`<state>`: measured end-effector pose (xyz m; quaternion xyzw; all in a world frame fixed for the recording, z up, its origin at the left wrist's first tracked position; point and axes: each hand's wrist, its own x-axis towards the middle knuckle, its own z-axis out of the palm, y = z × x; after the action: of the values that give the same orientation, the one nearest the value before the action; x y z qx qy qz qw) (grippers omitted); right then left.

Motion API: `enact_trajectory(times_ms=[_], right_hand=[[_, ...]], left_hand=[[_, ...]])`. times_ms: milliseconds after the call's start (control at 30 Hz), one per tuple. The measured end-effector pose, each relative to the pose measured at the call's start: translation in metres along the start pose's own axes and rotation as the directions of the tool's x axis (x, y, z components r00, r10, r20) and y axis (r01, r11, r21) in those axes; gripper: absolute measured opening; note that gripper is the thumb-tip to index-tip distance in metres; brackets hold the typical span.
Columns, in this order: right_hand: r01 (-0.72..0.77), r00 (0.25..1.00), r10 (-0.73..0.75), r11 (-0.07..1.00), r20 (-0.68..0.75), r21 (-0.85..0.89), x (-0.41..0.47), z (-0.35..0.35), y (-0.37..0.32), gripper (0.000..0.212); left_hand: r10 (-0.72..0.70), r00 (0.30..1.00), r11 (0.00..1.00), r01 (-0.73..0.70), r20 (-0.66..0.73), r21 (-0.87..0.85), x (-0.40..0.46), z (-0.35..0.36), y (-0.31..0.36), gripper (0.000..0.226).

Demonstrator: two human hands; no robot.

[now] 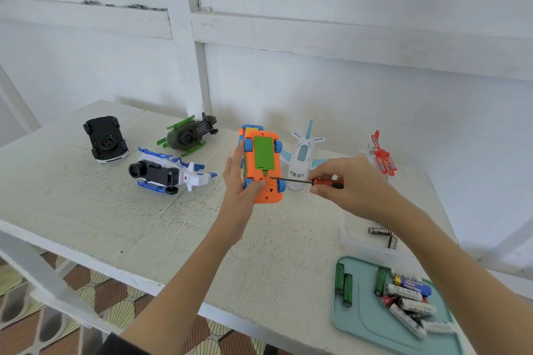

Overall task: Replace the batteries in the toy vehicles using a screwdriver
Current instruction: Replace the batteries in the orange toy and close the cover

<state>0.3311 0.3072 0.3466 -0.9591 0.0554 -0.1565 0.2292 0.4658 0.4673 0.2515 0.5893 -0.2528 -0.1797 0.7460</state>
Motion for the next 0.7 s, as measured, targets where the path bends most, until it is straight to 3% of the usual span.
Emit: enact_trajectory(times_ms=[700], right_hand=[[0.052,0.997,-0.056,0.996,-0.046,-0.073,0.000,0.011,0.003,0.016]], left_hand=[[-0.034,0.999,0.980,0.030,-0.013,-0.195,-0.005,0.013,0.004,0.079]])
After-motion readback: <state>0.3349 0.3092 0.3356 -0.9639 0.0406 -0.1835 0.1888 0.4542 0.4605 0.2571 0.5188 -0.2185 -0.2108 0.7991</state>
